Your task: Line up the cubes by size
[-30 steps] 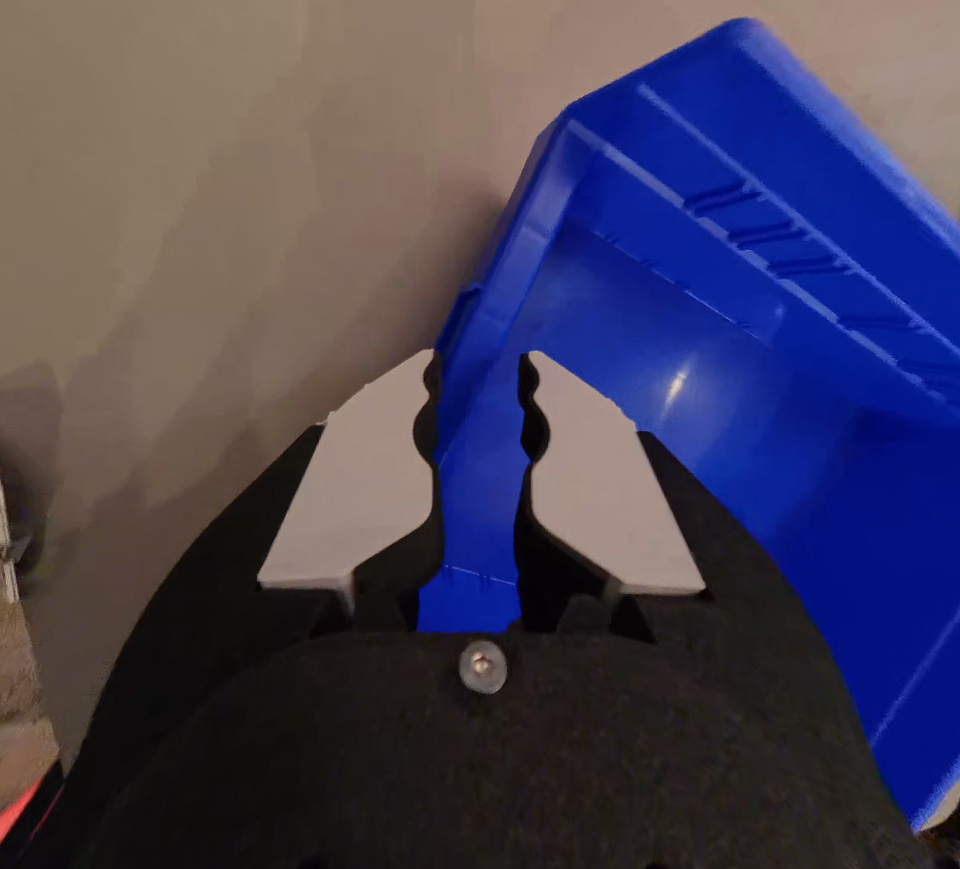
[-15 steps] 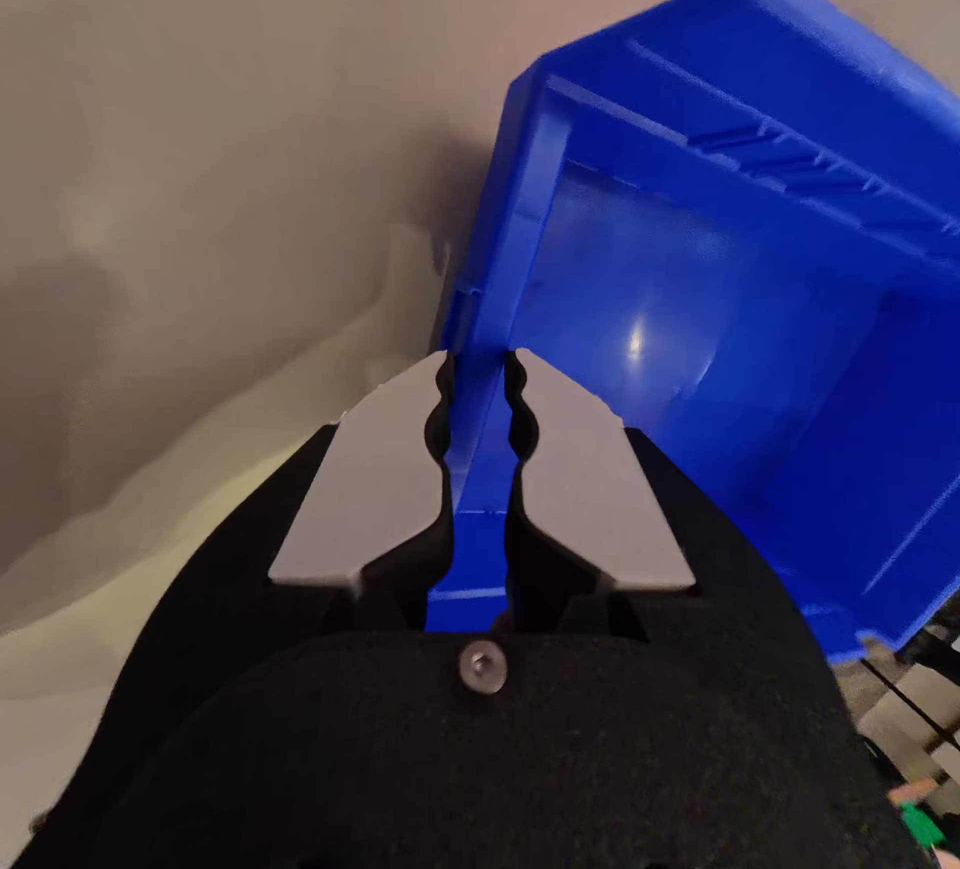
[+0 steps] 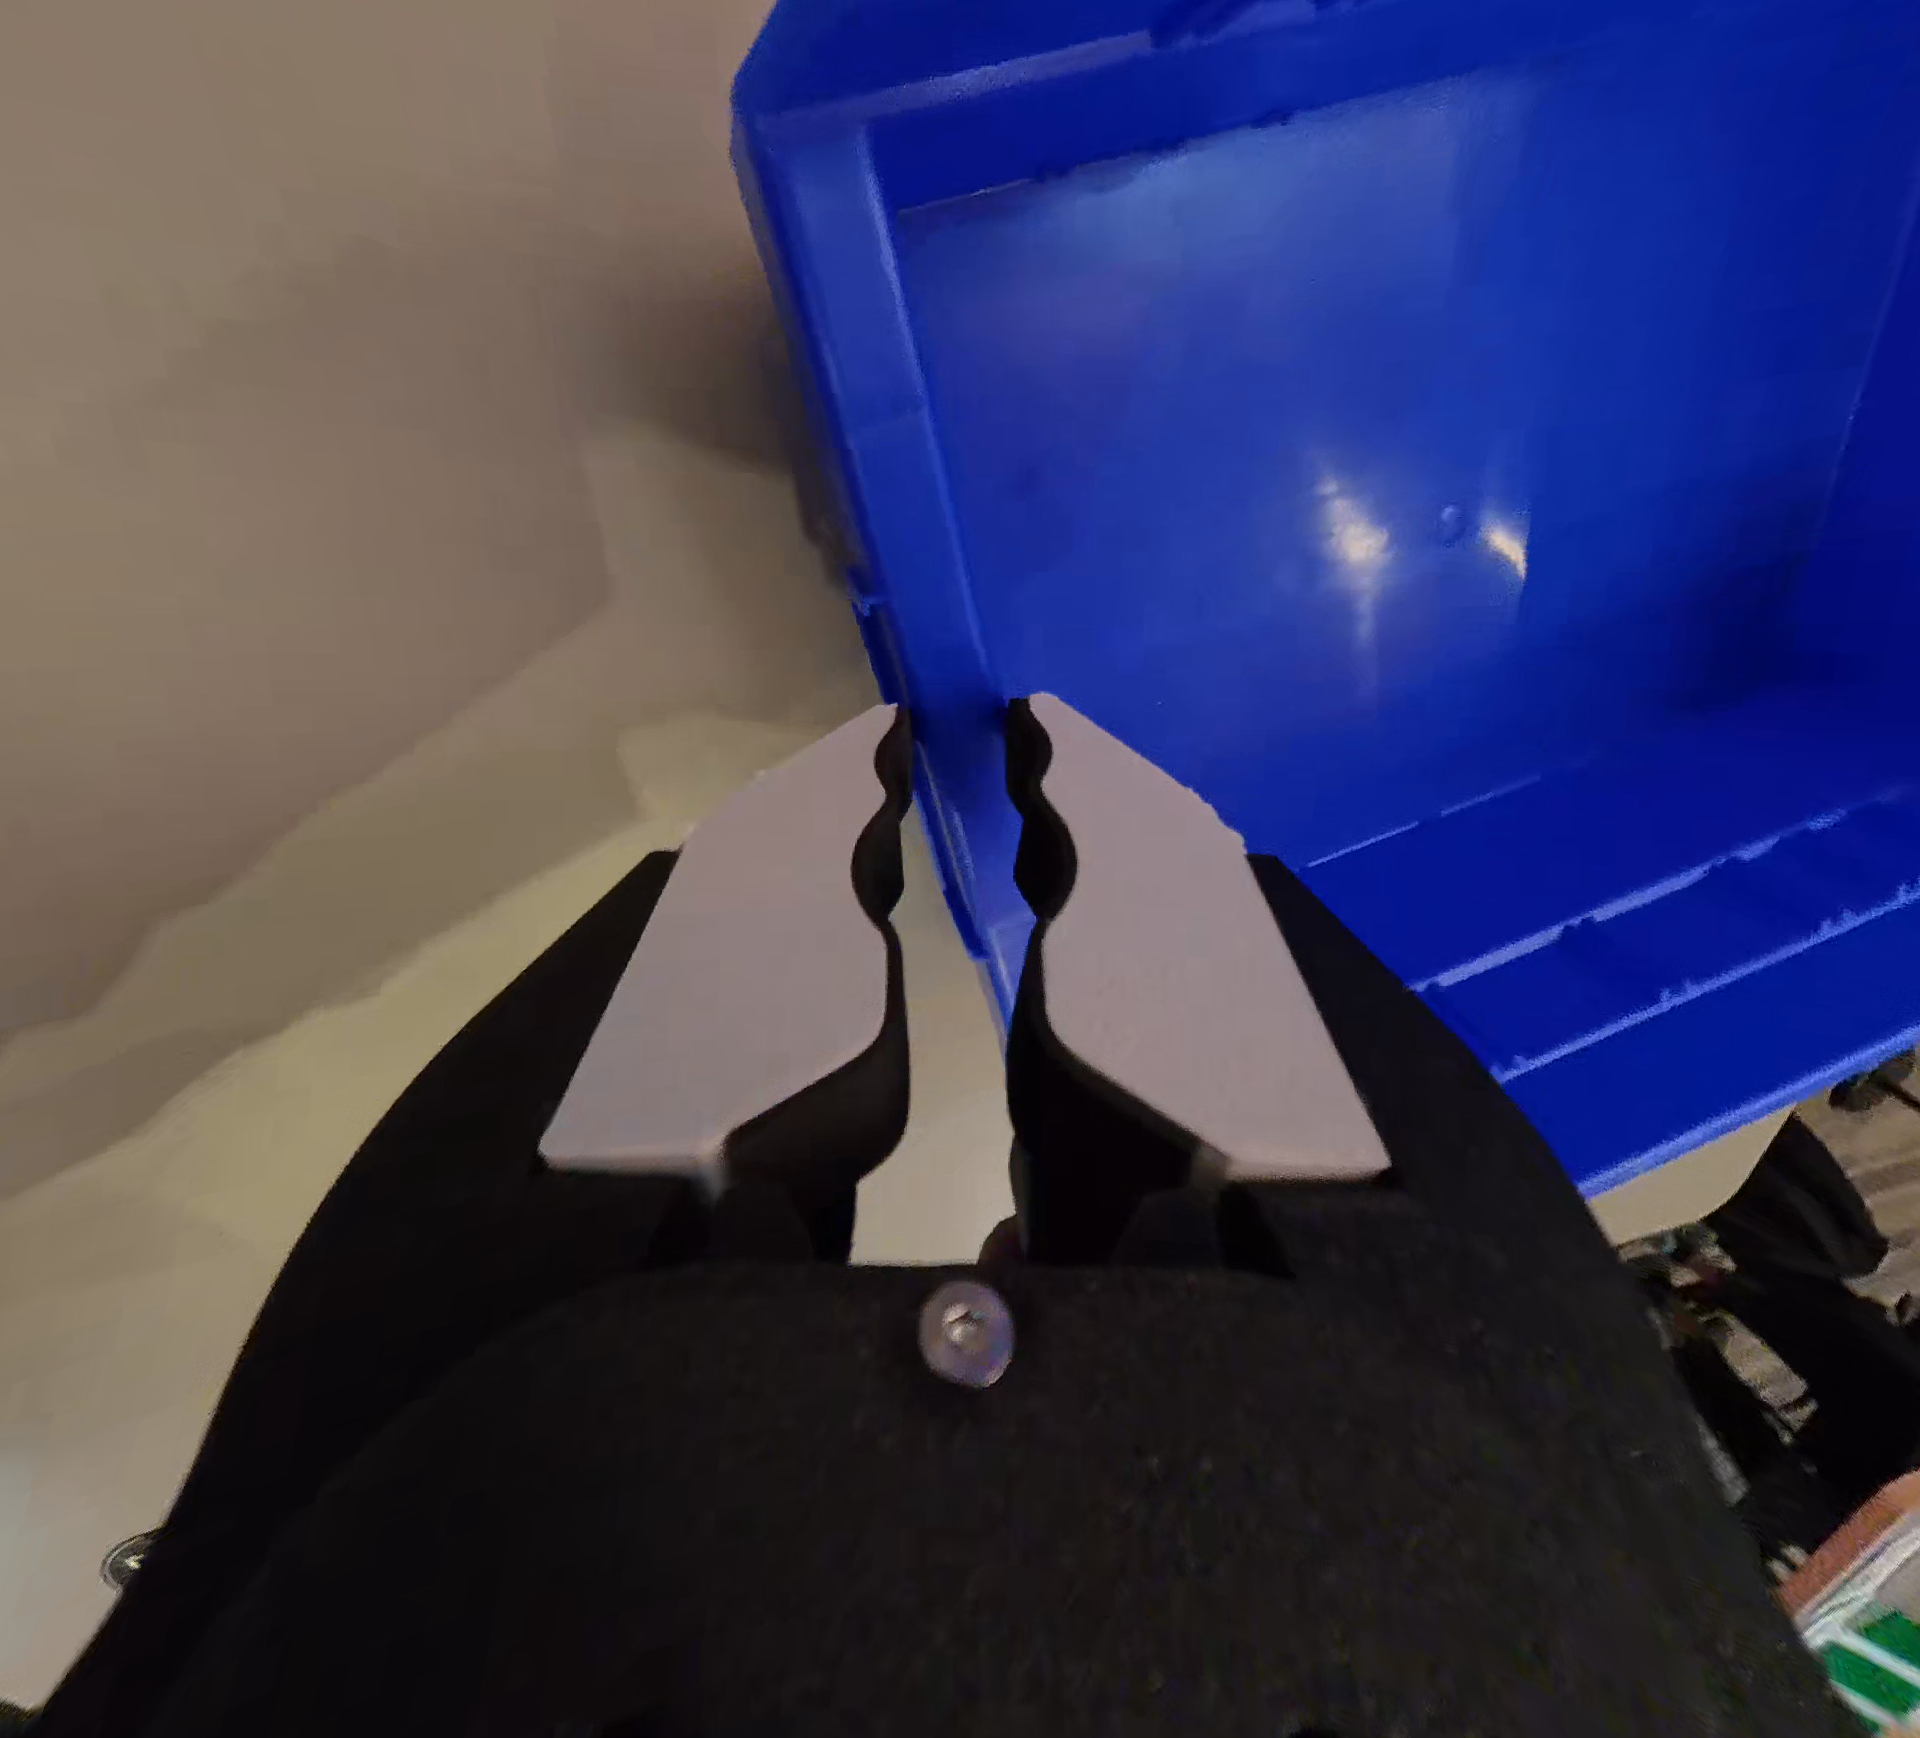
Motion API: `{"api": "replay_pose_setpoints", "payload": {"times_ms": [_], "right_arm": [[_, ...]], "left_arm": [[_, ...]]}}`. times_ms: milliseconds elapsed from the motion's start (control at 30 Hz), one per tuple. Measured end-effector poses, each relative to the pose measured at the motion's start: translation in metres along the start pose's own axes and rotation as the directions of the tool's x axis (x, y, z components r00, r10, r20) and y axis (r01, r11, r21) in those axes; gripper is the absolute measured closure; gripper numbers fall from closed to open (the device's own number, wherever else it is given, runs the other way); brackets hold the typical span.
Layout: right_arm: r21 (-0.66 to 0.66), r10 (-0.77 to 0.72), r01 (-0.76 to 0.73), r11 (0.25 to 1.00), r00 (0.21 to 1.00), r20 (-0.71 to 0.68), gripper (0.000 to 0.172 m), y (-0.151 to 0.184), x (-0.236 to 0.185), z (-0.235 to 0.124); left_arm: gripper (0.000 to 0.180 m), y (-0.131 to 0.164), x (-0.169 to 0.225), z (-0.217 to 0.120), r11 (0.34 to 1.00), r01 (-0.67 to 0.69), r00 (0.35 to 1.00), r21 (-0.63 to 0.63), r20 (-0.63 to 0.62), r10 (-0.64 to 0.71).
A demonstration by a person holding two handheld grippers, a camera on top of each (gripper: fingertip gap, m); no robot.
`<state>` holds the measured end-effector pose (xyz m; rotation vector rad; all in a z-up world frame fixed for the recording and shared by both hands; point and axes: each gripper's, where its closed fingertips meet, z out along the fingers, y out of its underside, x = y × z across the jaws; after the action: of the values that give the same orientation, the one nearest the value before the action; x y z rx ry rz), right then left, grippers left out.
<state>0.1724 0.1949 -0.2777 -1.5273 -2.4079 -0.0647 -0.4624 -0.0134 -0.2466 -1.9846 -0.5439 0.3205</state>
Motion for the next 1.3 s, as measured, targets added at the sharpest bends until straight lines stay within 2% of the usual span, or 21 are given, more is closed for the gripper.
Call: {"api": "replay_pose_setpoints", "payload": {"times_ms": [333,767,967,1300], "right_arm": [[0.04,0.189,-0.188,0.981,0.982,-0.029,0.154,0.02,0.005,-0.001],[0.096,0.417,-0.408,0.908,0.9,-0.124,0.154,0.011,0.002,0.0],[0.168,0.404,-0.385,0.907,0.909,-0.099,0.154,0.009,0.013,0.003],[0.198,0.31,-0.297,0.934,0.95,-0.041,0.154,0.041,0.034,0.006]], "left_arm": [[0.179,-0.004,-0.005,0.008,1.0,0.007,1.0,0.005,-0.003,-0.007],[0.179,-0.006,-0.007,0.012,1.0,0.003,1.0,0.012,-0.005,-0.003],[0.179,-0.006,-0.007,0.013,1.0,-0.003,1.0,0.01,-0.01,0.003],[0.179,-0.007,-0.008,0.014,1.0,-0.009,1.0,0.007,-0.014,0.009]]}}
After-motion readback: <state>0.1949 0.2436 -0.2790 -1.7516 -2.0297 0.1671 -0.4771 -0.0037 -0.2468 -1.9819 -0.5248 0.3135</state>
